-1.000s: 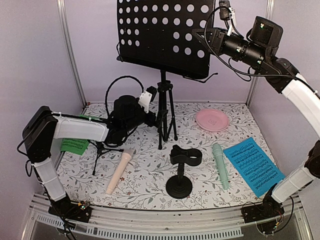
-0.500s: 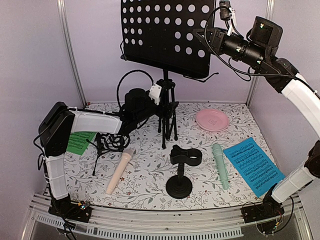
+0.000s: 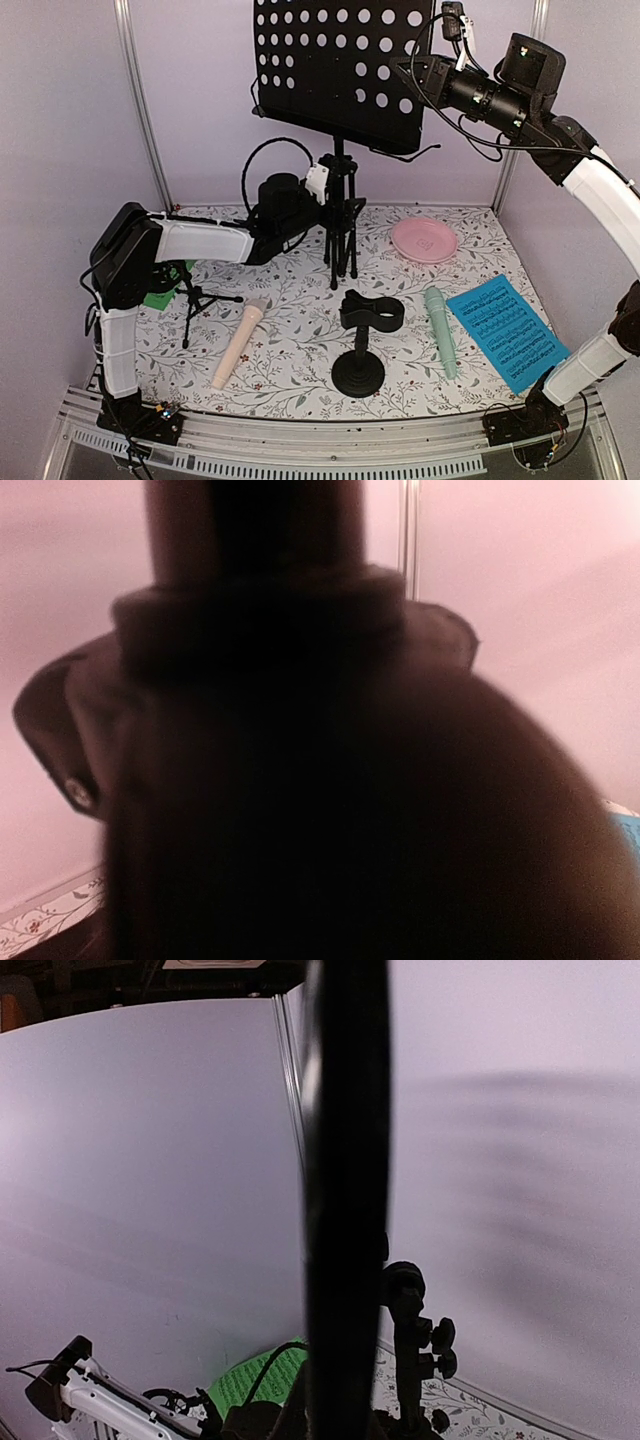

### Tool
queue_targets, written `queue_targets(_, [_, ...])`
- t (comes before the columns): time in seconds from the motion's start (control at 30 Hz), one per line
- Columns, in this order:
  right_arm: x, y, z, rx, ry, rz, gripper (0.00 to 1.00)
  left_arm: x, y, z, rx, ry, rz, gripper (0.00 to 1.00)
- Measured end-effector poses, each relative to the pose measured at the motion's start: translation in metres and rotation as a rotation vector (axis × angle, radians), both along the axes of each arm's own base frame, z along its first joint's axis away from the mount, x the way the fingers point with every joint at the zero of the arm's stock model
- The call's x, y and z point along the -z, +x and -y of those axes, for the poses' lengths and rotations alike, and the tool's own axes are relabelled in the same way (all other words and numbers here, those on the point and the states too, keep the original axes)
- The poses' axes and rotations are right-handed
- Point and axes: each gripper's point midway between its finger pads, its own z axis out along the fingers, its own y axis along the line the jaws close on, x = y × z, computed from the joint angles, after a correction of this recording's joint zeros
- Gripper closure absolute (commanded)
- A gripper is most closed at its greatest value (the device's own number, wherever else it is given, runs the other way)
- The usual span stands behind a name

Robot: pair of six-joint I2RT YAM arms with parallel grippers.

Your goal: Pack up the instrument practice props

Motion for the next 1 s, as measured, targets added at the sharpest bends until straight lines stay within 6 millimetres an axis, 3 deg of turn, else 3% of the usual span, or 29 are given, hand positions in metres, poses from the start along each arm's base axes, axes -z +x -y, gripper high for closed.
queue_targets(0.37, [0.0006,0.0004,-0.0005,-0.001,-0.001,-0.001,1.00,0.0007,0.0052,-0.0061,-0.062,-0.021,-0.023,0.45])
queue_targets(0.47, [0.0008,0.0007,-0.0009,-0.001,-0.001,0.000,1.00,0.0009,0.0036,-0.0043,-0.055,-0.026,-0.029,0.49])
queue_targets(0.6, [0.0009,0.0007,-0.0010,-0.002,-0.001,-0.002,1.00,0.0016,0.0015,-0.0045,-0.055,-0.033,-0.034,0.36])
queue_targets(0.63, [0.0010,0.0003,-0.0013,-0.004,-0.001,-0.001,1.00,0.0017,0.0012,-0.0049,-0.055,-0.036,-0.036,0.20])
queue_targets(0.7, [0.0008,-0.0002,-0.0016,-0.008,-0.001,-0.001,1.00,0.0027,0.0006,-0.0057,-0.057,-0.034,-0.032,0.02])
queue_targets(1.0, [0.0009,0.0009,-0.0008,-0.002,0.004,-0.007,1.00,-0.0007,0.0094,-0.0052,-0.120,-0.051,-0.024,0.01])
